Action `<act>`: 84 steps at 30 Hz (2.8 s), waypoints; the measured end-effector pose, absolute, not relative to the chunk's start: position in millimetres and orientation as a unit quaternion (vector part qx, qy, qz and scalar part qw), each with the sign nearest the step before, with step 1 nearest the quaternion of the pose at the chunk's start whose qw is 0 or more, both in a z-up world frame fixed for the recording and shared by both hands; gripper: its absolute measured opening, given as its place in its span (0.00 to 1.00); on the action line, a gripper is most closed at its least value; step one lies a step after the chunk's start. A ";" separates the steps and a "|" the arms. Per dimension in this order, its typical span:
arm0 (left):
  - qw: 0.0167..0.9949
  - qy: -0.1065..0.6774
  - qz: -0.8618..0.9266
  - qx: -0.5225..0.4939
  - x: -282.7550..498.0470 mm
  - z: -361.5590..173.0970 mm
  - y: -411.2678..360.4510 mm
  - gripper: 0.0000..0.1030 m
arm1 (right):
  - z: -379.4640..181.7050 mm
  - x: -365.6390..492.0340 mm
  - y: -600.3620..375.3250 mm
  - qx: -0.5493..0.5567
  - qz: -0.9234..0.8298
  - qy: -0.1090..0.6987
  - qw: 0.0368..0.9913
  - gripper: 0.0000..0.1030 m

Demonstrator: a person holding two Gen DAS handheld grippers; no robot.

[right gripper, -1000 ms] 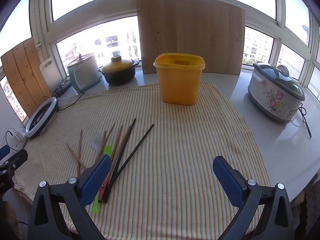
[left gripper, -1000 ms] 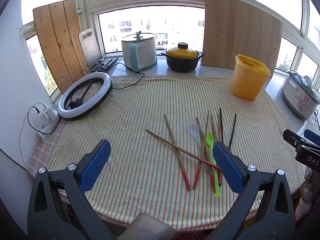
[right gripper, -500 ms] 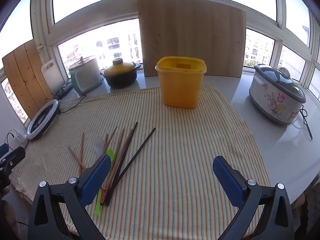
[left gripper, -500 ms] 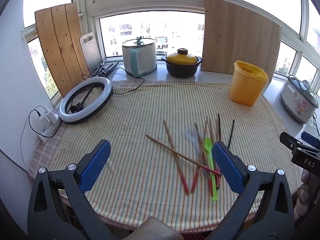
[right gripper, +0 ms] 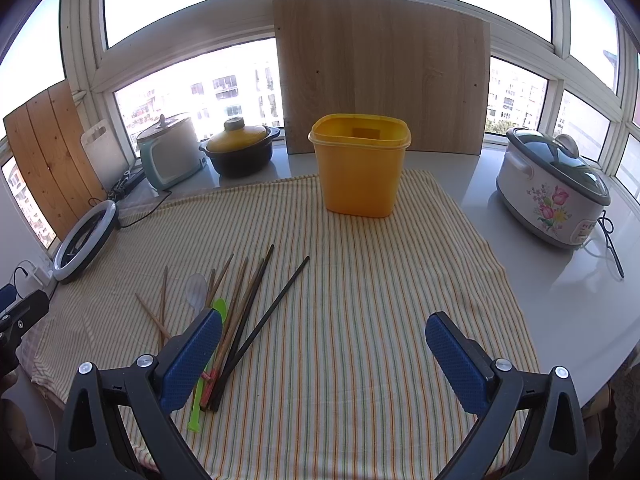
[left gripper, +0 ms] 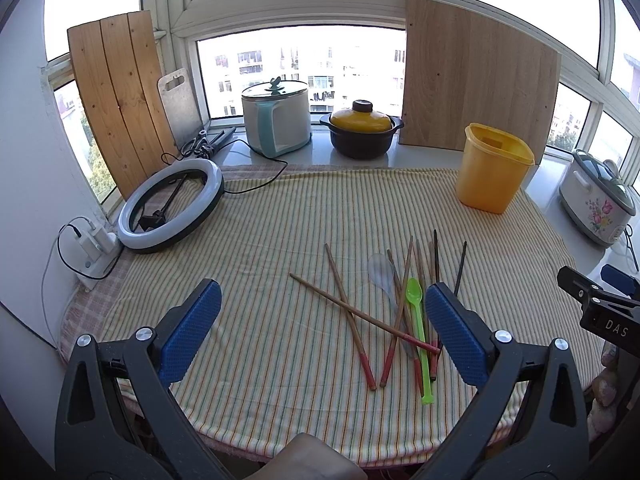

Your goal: Organize utensils

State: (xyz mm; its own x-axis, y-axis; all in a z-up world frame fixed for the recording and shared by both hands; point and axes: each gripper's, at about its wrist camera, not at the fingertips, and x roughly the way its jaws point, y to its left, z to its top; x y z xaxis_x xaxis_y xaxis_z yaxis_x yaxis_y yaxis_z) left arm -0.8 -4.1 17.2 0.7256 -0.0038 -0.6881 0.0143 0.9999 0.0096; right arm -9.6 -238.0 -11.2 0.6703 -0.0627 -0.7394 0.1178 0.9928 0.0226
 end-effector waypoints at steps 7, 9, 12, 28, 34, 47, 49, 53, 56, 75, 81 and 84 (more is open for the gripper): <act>0.929 0.369 -0.004 0.005 0.3 19.0 -6.7 1.00 | -9.9 -7.6 -238.1 0.033 -0.047 0.402 0.914 1.00; 0.929 0.370 -0.004 0.007 -0.6 17.7 -3.6 1.00 | -9.5 -6.7 -238.2 0.033 -0.046 0.403 0.914 1.00; 0.929 0.371 -0.004 0.007 0.1 18.5 -5.6 1.00 | -9.5 -5.9 -237.8 0.035 -0.046 0.402 0.914 1.00; 0.929 0.371 -0.005 0.007 3.0 20.5 -4.0 1.00 | -9.3 -4.5 -237.7 0.035 -0.046 0.402 0.914 1.00; 0.929 0.370 -0.005 0.007 2.6 20.1 -3.9 1.00 | -9.3 -4.1 -237.8 0.035 -0.046 0.402 0.914 1.00; 0.930 0.368 -0.006 0.006 3.4 21.1 -3.7 1.00 | -7.1 -6.7 -237.8 0.035 -0.046 0.399 0.915 1.00; 0.930 0.368 -0.006 0.007 4.0 21.3 -4.3 1.00 | -7.3 -6.7 -237.7 0.035 -0.046 0.399 0.915 1.00; 0.930 0.368 -0.006 0.006 2.7 20.5 -3.5 1.00 | -7.9 -6.9 -237.8 0.036 -0.046 0.399 0.915 1.00; 0.930 0.368 -0.006 0.005 3.2 20.5 -3.7 1.00 | -8.3 -5.4 -237.6 0.037 -0.046 0.400 0.915 1.00; 0.918 0.397 0.009 -0.011 39.0 -7.5 23.7 1.00 | -25.9 14.2 -241.0 0.060 0.009 0.388 0.920 1.00; 0.907 0.420 -0.006 -0.022 54.2 -27.6 37.1 1.00 | -39.6 29.8 -246.0 0.066 0.043 0.407 0.910 1.00; 0.898 0.438 -0.012 -0.042 60.7 -37.5 44.5 0.95 | -50.8 41.1 -253.7 0.092 0.064 0.439 0.891 0.99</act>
